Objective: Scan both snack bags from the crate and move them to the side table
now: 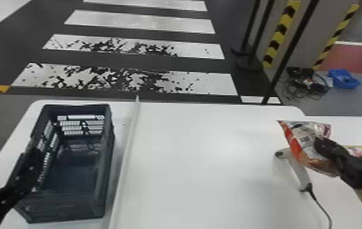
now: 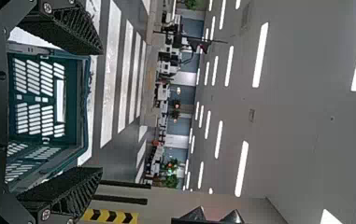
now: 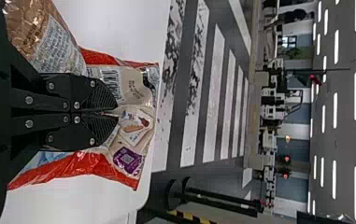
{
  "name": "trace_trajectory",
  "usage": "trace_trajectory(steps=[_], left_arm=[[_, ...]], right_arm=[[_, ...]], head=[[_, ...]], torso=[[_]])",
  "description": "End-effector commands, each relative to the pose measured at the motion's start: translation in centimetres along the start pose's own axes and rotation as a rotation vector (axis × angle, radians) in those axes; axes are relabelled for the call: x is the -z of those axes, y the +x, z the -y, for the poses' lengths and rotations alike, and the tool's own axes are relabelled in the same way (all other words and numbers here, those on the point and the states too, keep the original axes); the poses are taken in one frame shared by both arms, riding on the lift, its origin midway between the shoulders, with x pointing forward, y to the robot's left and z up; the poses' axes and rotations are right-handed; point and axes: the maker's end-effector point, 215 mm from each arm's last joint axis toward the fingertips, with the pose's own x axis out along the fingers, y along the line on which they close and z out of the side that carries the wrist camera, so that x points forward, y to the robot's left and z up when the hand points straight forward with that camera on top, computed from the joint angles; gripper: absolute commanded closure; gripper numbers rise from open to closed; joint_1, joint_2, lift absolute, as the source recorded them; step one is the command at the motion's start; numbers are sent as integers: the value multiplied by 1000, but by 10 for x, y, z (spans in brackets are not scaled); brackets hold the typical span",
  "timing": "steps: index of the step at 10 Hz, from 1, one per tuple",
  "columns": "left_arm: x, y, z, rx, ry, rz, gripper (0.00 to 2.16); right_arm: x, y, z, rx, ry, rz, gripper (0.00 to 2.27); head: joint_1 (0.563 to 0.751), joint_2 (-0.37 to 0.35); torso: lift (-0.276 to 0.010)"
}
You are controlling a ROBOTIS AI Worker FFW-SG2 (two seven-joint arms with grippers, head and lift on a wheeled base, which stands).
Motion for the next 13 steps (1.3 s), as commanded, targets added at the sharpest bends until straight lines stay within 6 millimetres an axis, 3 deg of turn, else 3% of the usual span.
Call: trace_trajectory(steps=[1,2,4,6,7,10,11,12,13], left_arm=[[-1,0,7,12,-1,17,113],[-1,1,8,17,5,17,113],[0,0,5,18,12,10,113],[-4,-2,4,21,21,17,113],[-8,-3,3,21,23,26,113],[-19,-6,5,24,30,60,113],[-21,-8,7,31,31,64,113],[-21,-10,7,30,32,65,113],[-24,-13,7,28,37,75,113]], right_arm=[[2,15,83,124,-46,-55,2243],[4,23,127,194,-57,-79,2240],[11,41,195,342,-144,-137,2243],[15,41,250,502,-160,-124,2243],[17,41,262,534,-184,-120,2243],[39,43,267,560,-258,-186,2226],[42,44,266,557,-259,-194,1447],[47,43,266,558,-255,-206,9],[57,39,266,557,-247,-221,-2]], head=[[695,-193],[695,-230],[695,-340],[695,-350],[695,-350],[695,-350],[695,-350],[695,-350],[695,-350]], torso=[[-95],[-95],[-95],[-95],[-95],[-95],[-95],[-95],[-95]])
